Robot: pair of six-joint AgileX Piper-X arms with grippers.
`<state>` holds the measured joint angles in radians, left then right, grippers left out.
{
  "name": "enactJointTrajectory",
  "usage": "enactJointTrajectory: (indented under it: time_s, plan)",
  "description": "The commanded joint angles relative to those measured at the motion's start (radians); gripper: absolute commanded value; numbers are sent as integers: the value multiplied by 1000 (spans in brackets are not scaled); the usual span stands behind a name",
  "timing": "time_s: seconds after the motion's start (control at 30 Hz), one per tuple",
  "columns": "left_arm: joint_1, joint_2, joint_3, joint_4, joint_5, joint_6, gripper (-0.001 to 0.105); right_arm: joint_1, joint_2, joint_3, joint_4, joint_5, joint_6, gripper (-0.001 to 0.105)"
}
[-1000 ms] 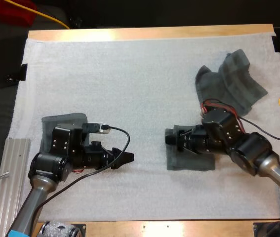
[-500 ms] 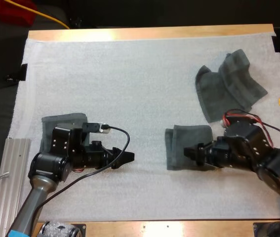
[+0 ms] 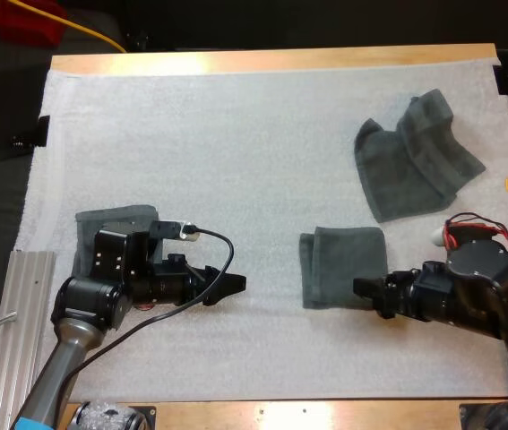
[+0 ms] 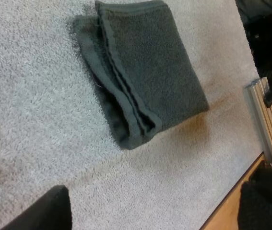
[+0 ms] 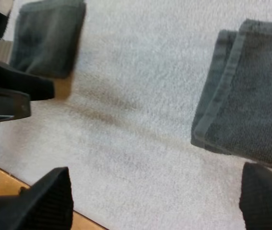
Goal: Pick towel from pile, fold and stack
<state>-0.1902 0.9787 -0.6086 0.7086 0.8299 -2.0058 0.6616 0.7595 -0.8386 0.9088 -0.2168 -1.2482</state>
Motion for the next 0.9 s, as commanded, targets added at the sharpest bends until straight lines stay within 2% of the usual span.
enactJointTrajectory:
  time_s: [0.0,0.1,0.23,0.4,0.5,0.67,0.87]
  plan:
    - [-14,-8,-2,-11,15,7,69,2,-11,0,0,4,-11,70]
    - [-78,-8,-2,-11,-4,-5,69,2,-23,0,-10,4,-11,70]
    - [-184,-8,-2,-34,-146,-17,69,2,-27,0,-50,4,-11,70]
    - [-249,-6,-2,-122,-191,-118,69,2,-34,0,-97,4,-11,70]
    - [-257,-2,-2,-162,-234,-148,69,2,-34,0,-97,7,-11,70]
    - [-257,51,-2,-174,-224,-163,69,2,-34,0,-97,7,-11,70]
    - [-257,152,-2,-245,-206,-172,69,2,-34,0,-97,5,-11,70]
